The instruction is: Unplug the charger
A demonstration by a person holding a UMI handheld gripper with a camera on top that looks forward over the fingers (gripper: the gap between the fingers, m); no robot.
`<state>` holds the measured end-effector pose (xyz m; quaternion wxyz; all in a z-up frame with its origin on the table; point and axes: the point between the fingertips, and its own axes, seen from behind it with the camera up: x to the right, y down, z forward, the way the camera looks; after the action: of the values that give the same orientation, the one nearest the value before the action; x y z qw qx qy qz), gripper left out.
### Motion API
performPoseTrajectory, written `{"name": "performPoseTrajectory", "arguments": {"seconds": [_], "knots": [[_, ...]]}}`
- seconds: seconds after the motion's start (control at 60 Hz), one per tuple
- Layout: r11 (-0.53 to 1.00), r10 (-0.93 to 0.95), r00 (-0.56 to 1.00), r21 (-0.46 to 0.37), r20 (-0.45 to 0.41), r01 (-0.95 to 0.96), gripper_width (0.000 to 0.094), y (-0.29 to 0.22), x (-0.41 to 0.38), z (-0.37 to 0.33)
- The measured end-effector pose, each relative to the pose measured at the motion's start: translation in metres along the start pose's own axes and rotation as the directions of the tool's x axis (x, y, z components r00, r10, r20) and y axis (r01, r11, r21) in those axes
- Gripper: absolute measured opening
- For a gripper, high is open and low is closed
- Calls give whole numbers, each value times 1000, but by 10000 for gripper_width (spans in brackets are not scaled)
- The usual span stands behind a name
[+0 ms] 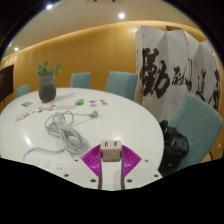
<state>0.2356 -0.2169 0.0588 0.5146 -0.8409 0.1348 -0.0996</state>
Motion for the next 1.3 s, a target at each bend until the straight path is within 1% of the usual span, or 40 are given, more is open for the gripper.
{"name": "performPoseTrajectory", "arguments": {"seconds": [0.05, 0.117, 0.15, 0.2, 0.217, 0.233, 0.267, 0.317, 0.35, 0.383, 0.5, 0.65, 0.817, 0.967, 1.117, 1.3], "knots": [[998, 6, 1000, -61, 2, -6, 264, 21, 7, 14], [993, 27, 999, -113, 19, -24, 299, 40, 9, 26], [996, 38, 999, -81, 17, -37, 317, 36, 7, 31], [996, 42, 999, -84, 10, -41, 348, 39, 8, 35], [996, 44, 999, -83, 9, -43, 373, 39, 8, 36], [996, 45, 999, -80, 8, -45, 424, 37, 9, 36], [997, 43, 999, -70, 8, -43, 557, 34, 9, 35], [998, 29, 1000, -62, 1, -29, 716, 30, 13, 33], [998, 18, 1000, -56, -9, -19, 808, 30, 14, 29], [999, 9, 1000, -48, -16, -10, 843, 28, 14, 25], [1000, -9, 1000, -15, -26, 9, 844, 23, 12, -1], [999, -25, 1000, 21, -18, 26, 872, 22, 5, -56], [996, -47, 998, 73, -29, 49, 869, 18, 1, -125], [993, -53, 998, 102, -34, 56, 870, 24, -3, -173], [990, -60, 998, 123, -35, 64, 870, 31, -7, -205], [990, -55, 998, 126, -28, 58, 870, 37, -10, -223]]}}
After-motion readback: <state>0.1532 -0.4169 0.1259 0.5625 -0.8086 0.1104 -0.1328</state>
